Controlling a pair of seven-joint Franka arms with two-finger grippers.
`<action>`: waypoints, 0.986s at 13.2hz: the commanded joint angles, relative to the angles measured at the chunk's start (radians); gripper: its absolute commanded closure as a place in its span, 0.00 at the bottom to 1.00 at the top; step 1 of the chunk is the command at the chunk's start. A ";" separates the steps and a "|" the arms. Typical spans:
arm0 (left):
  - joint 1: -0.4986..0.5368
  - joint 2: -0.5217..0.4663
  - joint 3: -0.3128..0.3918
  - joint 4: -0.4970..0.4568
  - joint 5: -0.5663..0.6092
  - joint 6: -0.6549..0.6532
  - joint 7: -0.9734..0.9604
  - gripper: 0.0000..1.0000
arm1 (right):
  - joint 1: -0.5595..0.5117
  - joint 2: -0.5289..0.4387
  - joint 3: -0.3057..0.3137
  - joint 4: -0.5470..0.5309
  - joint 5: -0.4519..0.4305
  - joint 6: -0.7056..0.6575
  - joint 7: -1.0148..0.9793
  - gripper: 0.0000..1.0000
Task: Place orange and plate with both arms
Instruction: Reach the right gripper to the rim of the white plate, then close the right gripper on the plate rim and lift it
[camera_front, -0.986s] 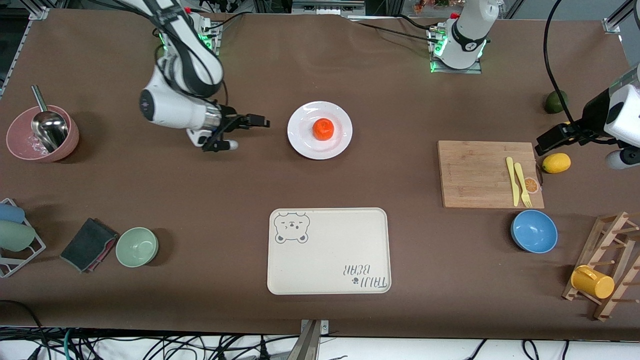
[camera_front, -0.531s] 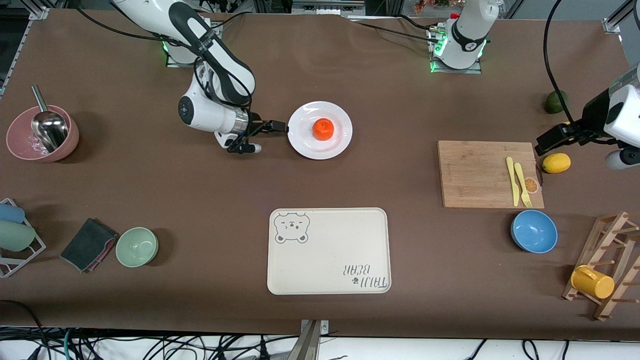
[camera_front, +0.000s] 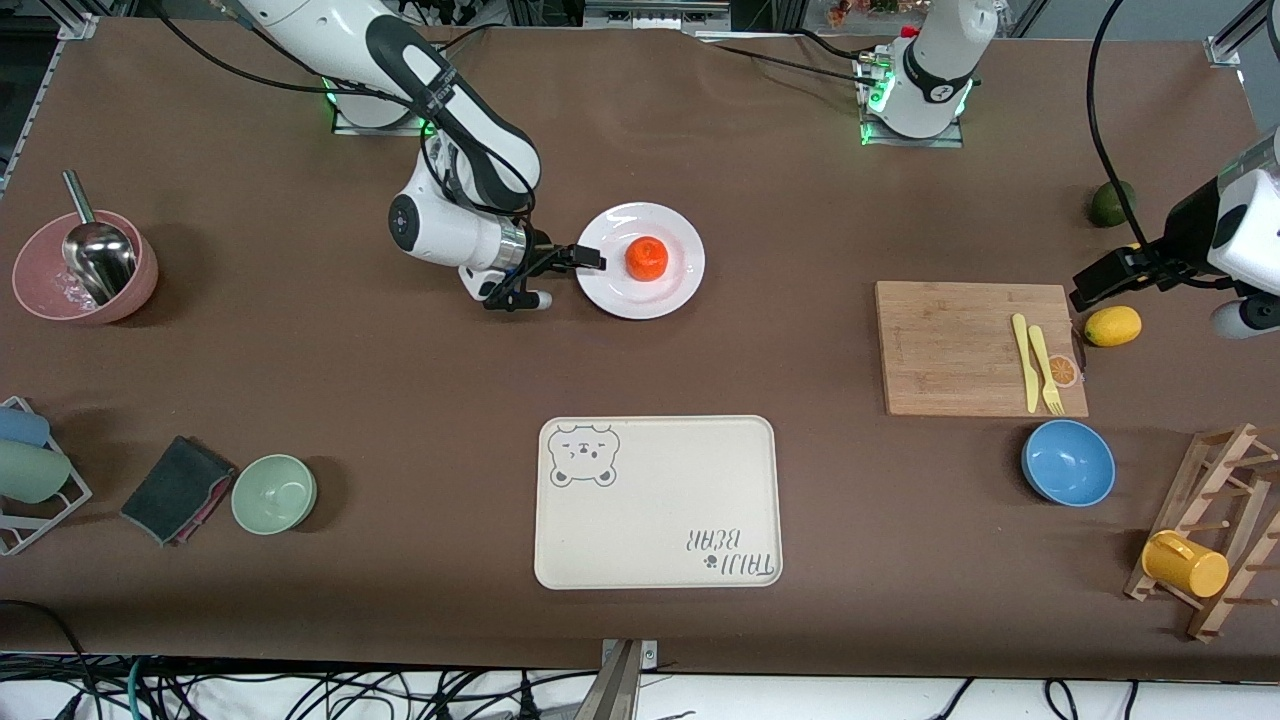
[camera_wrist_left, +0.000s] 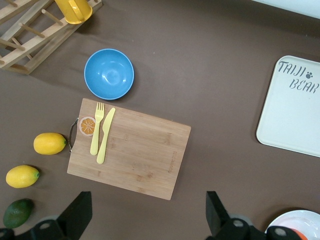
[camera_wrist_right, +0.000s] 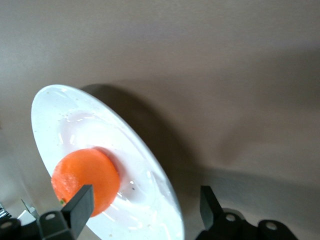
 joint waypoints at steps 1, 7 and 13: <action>0.007 0.012 -0.004 0.030 -0.002 -0.019 0.006 0.00 | 0.011 0.022 0.007 0.031 0.026 0.016 -0.026 0.41; 0.006 0.012 -0.004 0.030 -0.002 -0.019 0.006 0.00 | 0.008 0.027 0.005 0.031 0.028 0.015 -0.117 0.94; 0.007 0.012 -0.004 0.030 -0.002 -0.019 0.006 0.00 | 0.003 0.033 0.002 0.051 0.029 0.018 -0.158 1.00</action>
